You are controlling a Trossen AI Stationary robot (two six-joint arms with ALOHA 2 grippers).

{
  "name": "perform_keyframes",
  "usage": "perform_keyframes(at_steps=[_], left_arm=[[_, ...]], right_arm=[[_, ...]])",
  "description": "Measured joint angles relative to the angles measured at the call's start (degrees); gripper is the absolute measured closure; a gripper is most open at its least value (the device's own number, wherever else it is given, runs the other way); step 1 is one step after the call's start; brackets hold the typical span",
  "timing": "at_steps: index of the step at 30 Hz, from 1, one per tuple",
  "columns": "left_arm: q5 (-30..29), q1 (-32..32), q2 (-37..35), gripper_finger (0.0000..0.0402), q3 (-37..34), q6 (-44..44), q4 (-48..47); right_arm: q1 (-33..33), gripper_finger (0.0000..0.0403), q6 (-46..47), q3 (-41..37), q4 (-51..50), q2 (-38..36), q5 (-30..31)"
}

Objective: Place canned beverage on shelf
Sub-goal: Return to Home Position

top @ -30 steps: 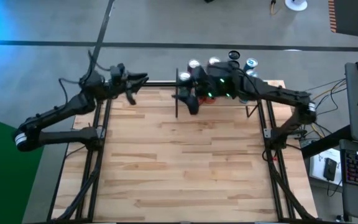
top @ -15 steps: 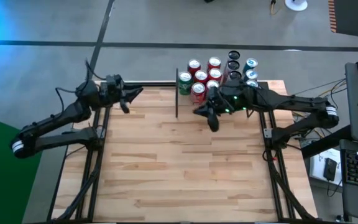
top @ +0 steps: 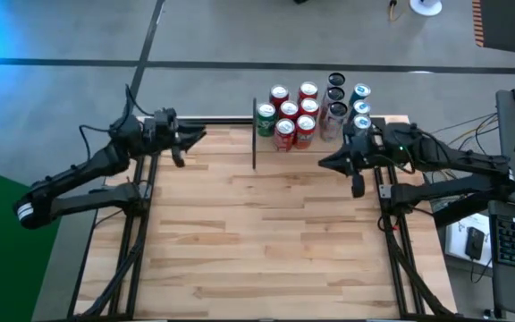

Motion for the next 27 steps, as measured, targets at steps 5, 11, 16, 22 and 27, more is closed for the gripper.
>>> perform_keyframes(at_steps=[5, 11, 16, 22, 27], left_arm=[[8.7, 0.0, -5.3, 0.0324, -4.7, -3.1, -0.1], [3.6, 0.0, -17.8, 0.0324, -9.3, -6.8, -8.6], [-1.2, 0.0, -25.1, 0.0323, -15.2, -13.9, -13.9], [-0.6, -0.1, -25.5, 0.0324, -20.2, -22.4, -17.9], [0.4, -0.9, -26.6, 0.0325, -21.0, -17.8, -22.9]], right_arm=[[0.0, 0.0394, 6.5, -11.0, 6.9, -6.6, -0.8], [0.0, 0.0394, 8.8, -21.3, 16.3, -12.6, -1.9], [0.0, 0.0394, 9.8, -27.1, 16.4, -17.1, 3.4], [0.4, 0.0394, 8.3, -32.0, 16.4, -20.6, 4.8], [1.5, 0.0394, 6.6, -35.1, 24.2, -22.3, -2.1]])
